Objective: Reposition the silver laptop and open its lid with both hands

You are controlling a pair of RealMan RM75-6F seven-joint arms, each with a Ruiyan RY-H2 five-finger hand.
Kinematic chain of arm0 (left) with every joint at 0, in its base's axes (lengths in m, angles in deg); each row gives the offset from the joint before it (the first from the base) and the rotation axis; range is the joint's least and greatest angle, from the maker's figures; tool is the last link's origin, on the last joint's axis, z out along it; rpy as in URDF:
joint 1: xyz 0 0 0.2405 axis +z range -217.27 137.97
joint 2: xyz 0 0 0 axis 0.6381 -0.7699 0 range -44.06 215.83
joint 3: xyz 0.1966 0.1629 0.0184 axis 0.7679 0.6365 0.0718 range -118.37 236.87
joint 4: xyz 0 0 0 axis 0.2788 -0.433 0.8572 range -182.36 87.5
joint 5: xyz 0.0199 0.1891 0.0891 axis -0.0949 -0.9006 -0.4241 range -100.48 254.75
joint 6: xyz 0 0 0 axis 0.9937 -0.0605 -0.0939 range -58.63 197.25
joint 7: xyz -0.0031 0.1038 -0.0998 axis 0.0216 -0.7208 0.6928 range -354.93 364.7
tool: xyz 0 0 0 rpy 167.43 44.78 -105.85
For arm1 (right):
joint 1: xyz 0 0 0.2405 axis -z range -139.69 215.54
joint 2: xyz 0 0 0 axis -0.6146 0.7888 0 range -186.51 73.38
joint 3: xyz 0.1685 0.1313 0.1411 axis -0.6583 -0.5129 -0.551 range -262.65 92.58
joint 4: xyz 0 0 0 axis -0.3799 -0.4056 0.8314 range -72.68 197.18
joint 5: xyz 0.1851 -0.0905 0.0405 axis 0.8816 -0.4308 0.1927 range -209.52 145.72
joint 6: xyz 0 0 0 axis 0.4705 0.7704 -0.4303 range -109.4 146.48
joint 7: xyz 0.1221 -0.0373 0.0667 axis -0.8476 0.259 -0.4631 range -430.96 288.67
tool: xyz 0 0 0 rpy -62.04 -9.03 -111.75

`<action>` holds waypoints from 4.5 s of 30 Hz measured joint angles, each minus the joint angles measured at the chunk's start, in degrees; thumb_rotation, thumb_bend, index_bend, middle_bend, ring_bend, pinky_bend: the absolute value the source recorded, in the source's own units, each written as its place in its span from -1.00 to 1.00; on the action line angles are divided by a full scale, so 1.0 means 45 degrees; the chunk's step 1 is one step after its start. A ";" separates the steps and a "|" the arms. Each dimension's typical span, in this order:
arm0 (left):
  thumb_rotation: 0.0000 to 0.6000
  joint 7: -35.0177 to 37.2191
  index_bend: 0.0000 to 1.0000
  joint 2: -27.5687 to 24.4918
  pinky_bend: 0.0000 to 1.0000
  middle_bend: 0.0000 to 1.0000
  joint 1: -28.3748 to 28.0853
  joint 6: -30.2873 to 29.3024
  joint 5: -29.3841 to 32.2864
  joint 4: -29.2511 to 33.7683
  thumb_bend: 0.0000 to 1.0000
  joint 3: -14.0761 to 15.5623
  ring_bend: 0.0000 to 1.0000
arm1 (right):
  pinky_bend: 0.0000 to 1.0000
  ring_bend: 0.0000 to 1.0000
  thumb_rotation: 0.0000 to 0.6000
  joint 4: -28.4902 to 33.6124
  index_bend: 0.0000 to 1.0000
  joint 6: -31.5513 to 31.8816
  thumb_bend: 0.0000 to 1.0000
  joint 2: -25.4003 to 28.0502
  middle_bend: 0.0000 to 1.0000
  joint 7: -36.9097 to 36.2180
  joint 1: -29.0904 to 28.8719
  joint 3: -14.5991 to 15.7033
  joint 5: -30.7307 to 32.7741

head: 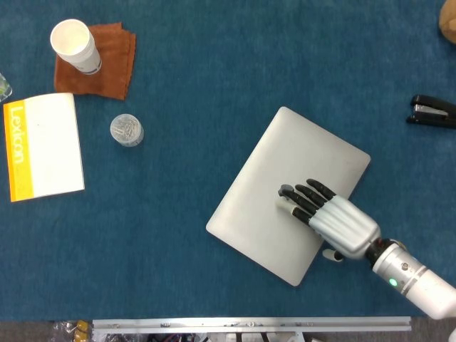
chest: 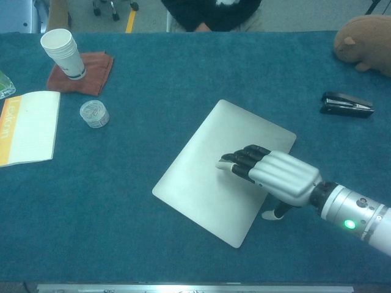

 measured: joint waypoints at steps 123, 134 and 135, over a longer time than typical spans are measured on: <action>1.00 0.0550 -0.75 0.0131 -0.86 -0.83 0.0013 0.0069 -0.0078 -0.0645 -0.23 -0.0052 -0.97 | -0.87 -0.99 1.00 -0.2819 -1.00 -0.1660 -0.04 -0.1794 -0.89 -0.0154 -0.4063 -0.5344 0.6942; 1.00 0.0621 -0.75 0.0051 -0.86 -0.83 0.0052 0.0126 0.0020 -0.0633 -0.23 -0.0023 -0.97 | -0.87 -0.99 0.92 -0.4003 -1.00 -0.3919 0.72 -0.1657 -0.86 -0.1085 -0.6192 -0.6218 1.0024; 1.00 0.0618 -0.74 0.0052 -0.86 -0.83 0.0048 0.0143 0.0035 -0.0635 -0.23 -0.0025 -0.97 | -0.87 -0.98 0.92 -0.4209 -1.00 -0.4026 0.78 -0.1699 -0.85 -0.1131 -0.6373 -0.6225 1.0206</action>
